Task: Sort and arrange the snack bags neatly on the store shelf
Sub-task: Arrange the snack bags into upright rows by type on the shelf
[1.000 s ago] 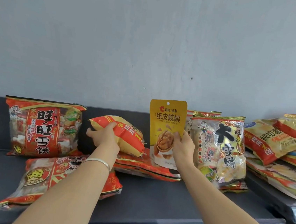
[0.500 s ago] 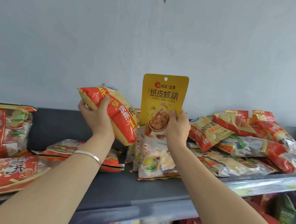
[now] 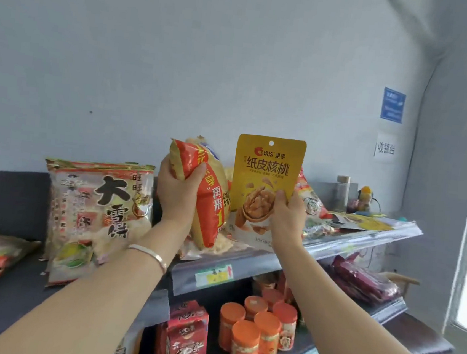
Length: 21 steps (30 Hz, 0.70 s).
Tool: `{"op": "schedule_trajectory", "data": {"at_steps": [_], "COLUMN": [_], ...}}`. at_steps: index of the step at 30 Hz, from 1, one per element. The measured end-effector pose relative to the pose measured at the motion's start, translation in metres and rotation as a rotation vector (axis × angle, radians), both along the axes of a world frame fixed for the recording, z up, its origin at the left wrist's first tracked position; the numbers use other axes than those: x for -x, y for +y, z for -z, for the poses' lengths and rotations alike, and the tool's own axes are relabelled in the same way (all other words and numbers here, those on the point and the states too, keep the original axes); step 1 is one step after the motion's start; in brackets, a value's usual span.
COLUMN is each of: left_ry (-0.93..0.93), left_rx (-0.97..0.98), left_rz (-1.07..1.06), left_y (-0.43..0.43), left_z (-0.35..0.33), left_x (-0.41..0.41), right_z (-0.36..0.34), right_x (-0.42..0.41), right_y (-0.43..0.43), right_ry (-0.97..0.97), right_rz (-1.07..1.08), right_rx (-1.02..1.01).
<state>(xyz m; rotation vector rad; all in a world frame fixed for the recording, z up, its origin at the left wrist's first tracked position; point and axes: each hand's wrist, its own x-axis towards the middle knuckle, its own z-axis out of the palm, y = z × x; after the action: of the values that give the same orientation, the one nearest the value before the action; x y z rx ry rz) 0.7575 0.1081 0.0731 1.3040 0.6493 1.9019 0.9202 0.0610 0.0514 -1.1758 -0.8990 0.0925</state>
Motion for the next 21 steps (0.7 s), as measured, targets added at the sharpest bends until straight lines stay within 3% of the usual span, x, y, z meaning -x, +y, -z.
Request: {"op": "schedule_trajectory", "data": {"at_steps": [6, 14, 21], "left_ry": [0.217, 0.507, 0.501], "left_rx": [-0.147, -0.417, -0.366], "left_rz": [0.036, -0.179, -0.171], "left_y": [0.022, 0.089, 0.15], "left_z": [-0.008, -0.028, -0.042], "left_x": [-0.086, -0.171, -0.227], "right_z": [-0.004, -0.024, -0.023], "right_x": [-0.082, -0.173, -0.255], "right_y": [0.01, 0.064, 0.111], "right_ry": [0.066, 0.04, 0.051], "right_rz": [0.091, 0.263, 0.388], "right_rx": [-0.022, -0.075, -0.042]}}
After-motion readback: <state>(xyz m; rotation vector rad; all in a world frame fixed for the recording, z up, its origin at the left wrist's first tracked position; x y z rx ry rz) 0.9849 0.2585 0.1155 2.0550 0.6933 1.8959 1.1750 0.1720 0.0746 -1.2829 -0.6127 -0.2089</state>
